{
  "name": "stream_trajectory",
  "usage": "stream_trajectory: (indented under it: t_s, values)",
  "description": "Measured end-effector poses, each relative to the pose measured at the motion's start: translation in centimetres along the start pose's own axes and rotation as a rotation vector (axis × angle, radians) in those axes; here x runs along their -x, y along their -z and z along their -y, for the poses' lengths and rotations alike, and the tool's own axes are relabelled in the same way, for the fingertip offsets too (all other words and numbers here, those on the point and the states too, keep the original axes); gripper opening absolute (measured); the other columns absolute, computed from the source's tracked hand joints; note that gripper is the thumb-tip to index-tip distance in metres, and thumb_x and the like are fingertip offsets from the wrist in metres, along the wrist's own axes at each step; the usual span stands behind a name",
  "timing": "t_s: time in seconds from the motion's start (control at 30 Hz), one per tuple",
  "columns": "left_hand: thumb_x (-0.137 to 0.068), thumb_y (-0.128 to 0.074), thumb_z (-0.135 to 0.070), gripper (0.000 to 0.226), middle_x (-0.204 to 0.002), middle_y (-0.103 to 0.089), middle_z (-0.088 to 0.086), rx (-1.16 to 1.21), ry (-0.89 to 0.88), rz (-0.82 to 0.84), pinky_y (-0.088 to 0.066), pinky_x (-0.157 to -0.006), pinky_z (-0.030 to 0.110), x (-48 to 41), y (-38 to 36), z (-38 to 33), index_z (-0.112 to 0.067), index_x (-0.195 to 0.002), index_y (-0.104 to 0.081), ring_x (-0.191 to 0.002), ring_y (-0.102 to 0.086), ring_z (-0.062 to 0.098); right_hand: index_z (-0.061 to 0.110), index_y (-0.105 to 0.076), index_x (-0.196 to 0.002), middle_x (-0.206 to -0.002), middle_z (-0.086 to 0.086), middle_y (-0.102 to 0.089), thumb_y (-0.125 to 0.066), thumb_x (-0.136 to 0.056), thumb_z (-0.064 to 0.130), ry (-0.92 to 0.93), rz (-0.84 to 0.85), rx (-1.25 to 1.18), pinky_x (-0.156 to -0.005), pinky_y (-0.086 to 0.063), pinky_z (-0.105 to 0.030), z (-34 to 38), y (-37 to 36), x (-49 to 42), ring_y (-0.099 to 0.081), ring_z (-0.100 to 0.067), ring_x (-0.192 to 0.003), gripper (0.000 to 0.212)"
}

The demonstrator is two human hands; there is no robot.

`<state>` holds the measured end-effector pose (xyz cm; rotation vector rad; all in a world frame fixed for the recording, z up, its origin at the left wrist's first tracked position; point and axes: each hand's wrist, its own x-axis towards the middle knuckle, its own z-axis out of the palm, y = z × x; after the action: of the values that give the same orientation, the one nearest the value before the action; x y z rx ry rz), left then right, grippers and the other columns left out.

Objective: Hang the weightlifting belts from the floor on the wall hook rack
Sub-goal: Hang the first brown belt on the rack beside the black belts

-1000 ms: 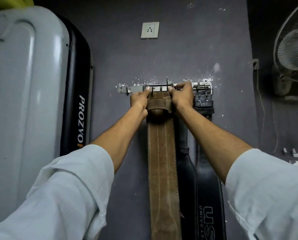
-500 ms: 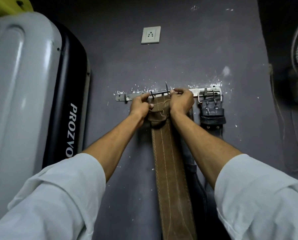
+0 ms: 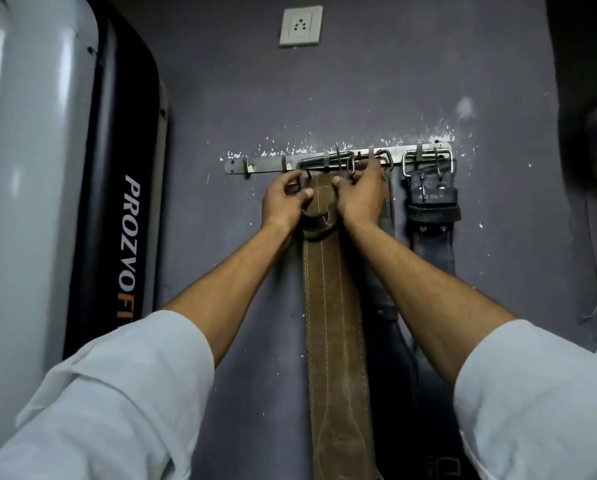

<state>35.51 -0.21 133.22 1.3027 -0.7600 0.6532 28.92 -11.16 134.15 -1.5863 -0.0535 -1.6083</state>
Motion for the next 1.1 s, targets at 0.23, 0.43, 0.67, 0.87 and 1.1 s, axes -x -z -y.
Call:
stream_trajectory:
  t_s: [0.23,0.43,0.67,0.87,1.1]
  values:
    - [-0.1,-0.051,-0.04,0.033,-0.1,-0.075,0.0,0.237,0.283,0.124,-0.059,-0.068,0.028,15.5,3.9,4.0,-0.015,-0.121,-0.06,-0.088,-0.073,0.013,0.018,-0.051,-0.128,-0.1,0.015,-0.063,-0.073,-0.092,0.025,-0.115,0.158,-0.047,-0.07,-0.049,-0.008,-3.9,6.4,12.5,-0.062,0.005,-0.085,0.042]
    - [-0.09,-0.067,-0.011,0.034,-0.116,-0.071,0.016,0.113,0.482,0.198,-0.053,-0.102,0.041,29.8,7.0,12.2,-0.011,-0.123,-0.062,-0.11,-0.068,0.026,0.021,-0.052,-0.13,-0.111,0.004,-0.071,-0.072,-0.088,0.016,-0.25,0.282,0.105,-0.092,-0.059,-0.038,-10.2,11.3,27.3,-0.07,-0.006,-0.097,0.048]
    - [-0.09,-0.065,0.001,0.025,-0.11,-0.069,0.012,-0.075,0.614,0.213,-0.051,-0.083,0.011,46.8,13.0,17.3,-0.005,-0.114,-0.061,-0.091,-0.066,0.01,0.019,-0.047,-0.138,-0.131,-0.003,-0.057,-0.066,-0.086,0.006,-0.476,0.448,0.348,-0.1,-0.055,-0.031,-13.3,18.8,45.9,-0.06,-0.012,-0.116,0.057]
    - [-0.078,-0.072,-0.032,0.019,-0.094,-0.076,-0.003,-0.176,0.772,0.381,-0.056,-0.083,0.027,58.3,17.3,19.6,-0.03,-0.096,-0.067,-0.089,-0.072,0.01,0.015,-0.058,-0.118,-0.102,-0.001,-0.066,-0.065,-0.083,-0.003,-0.689,0.598,0.419,-0.086,-0.06,-0.034,-13.4,23.6,57.7,-0.065,-0.014,-0.093,0.04]
    - [-0.085,-0.072,-0.011,0.016,-0.091,-0.072,-0.006,-0.28,0.97,0.486,-0.051,-0.084,0.028,70.7,21.1,19.1,-0.019,-0.096,-0.064,-0.084,-0.066,-0.005,0.012,-0.058,-0.099,-0.088,-0.008,-0.068,-0.064,-0.084,-0.002,-0.848,0.833,0.529,-0.068,-0.056,-0.036,-14.8,30.4,69.1,-0.067,-0.023,-0.079,0.022]
